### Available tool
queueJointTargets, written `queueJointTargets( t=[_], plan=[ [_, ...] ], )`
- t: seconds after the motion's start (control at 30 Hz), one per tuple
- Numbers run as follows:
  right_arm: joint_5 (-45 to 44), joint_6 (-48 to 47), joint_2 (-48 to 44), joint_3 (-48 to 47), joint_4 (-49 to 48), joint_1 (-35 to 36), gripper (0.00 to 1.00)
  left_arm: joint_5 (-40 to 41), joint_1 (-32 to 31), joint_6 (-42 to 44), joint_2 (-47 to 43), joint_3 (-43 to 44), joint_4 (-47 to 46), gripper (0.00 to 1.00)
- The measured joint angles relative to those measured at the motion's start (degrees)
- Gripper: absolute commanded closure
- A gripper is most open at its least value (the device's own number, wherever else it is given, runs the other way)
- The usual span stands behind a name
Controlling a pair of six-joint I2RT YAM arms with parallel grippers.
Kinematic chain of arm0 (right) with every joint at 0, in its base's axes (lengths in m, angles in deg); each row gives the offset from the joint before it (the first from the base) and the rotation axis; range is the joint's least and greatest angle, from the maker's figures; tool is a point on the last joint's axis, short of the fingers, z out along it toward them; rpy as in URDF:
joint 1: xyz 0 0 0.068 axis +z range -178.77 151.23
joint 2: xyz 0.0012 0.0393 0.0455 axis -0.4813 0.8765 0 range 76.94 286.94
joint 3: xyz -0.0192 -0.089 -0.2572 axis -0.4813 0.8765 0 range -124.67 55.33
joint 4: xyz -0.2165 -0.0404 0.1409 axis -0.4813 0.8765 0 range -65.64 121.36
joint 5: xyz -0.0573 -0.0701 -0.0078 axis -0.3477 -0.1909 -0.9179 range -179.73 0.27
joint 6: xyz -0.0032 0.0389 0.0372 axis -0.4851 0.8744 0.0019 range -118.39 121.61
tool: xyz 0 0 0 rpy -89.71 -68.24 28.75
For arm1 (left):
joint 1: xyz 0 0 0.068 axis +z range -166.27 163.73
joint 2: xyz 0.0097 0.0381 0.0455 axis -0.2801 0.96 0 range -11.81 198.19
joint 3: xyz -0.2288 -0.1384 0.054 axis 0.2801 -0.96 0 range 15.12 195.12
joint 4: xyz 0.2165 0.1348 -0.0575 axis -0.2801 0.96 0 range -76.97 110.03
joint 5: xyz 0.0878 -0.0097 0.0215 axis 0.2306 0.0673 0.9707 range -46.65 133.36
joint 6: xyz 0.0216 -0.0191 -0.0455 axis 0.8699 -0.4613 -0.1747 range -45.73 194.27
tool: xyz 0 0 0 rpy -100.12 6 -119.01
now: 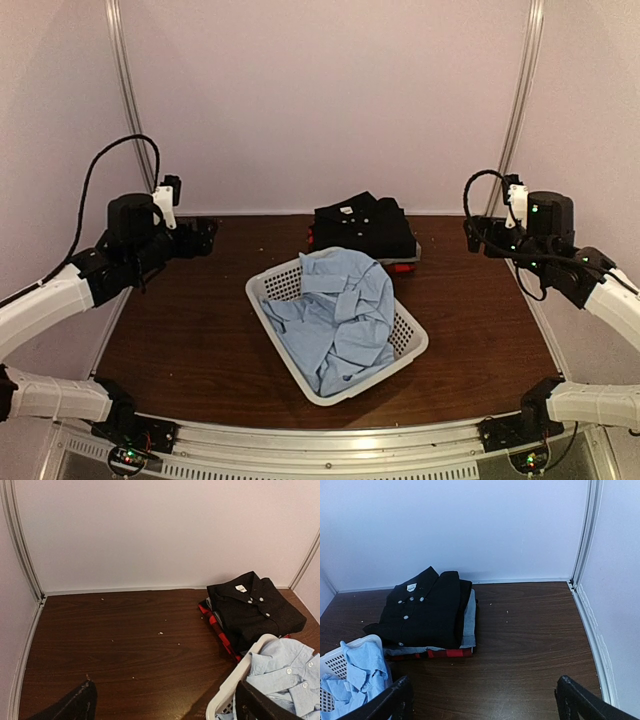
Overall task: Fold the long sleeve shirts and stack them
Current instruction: Move the bin to the corner of the board.
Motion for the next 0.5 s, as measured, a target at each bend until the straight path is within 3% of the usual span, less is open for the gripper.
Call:
queueJointTargets(
  t=[0.27,0.5],
  plan=[
    [1.25,0.7,0.5,-0.5,0.96,0.0,0.0,-4.96,-2.56,-7.63,-1.95,-5.51,2.86,0.02],
    [2.78,2.51,1.51,-0.5,0.31,0.0,0.0,-3.87,-19.98,-21.84,5.53,-7.19,3.76,0.02]
  ],
)
